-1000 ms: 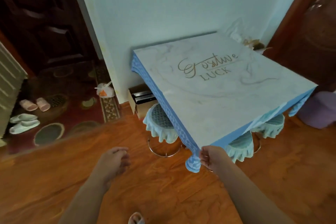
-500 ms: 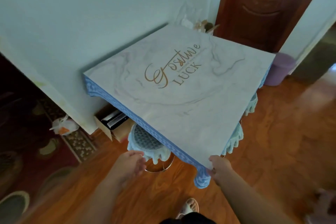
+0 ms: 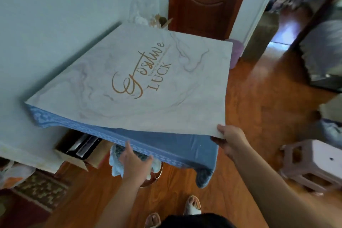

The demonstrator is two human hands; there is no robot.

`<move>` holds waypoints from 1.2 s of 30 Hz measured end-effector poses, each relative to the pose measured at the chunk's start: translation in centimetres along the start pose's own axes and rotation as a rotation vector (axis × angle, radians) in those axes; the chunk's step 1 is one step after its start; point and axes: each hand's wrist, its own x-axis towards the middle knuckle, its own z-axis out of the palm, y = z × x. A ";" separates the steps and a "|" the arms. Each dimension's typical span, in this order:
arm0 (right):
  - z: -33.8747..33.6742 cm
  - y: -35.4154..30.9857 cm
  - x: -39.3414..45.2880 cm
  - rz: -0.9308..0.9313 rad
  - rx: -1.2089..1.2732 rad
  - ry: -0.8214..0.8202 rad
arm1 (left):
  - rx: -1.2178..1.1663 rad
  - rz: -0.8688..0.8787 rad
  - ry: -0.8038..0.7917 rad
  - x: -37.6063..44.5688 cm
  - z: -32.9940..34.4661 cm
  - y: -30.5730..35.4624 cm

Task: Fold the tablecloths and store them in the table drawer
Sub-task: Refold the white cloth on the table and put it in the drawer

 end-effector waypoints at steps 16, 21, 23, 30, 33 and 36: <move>5.7 -12.0 -9.6 -0.270 0.219 -0.177 | 0.376 0.508 0.224 11.4 -7.2 8.5; 3.4 -15.9 -10.8 -0.312 0.227 -0.221 | 0.320 0.656 0.353 10.0 -9.4 13.0; 1.8 -16.9 -10.9 -0.306 0.247 -0.213 | 0.338 0.675 0.367 8.5 -8.8 14.2; -8.1 -20.2 -10.9 -0.386 0.296 -0.120 | 0.328 0.765 0.447 -0.9 -2.2 17.8; -14.0 -18.3 -10.1 -0.370 0.295 -0.011 | 0.196 0.783 0.378 -5.3 2.8 15.4; -20.3 -13.7 -8.0 -0.267 0.314 0.107 | 0.146 0.639 0.190 -7.6 9.4 10.2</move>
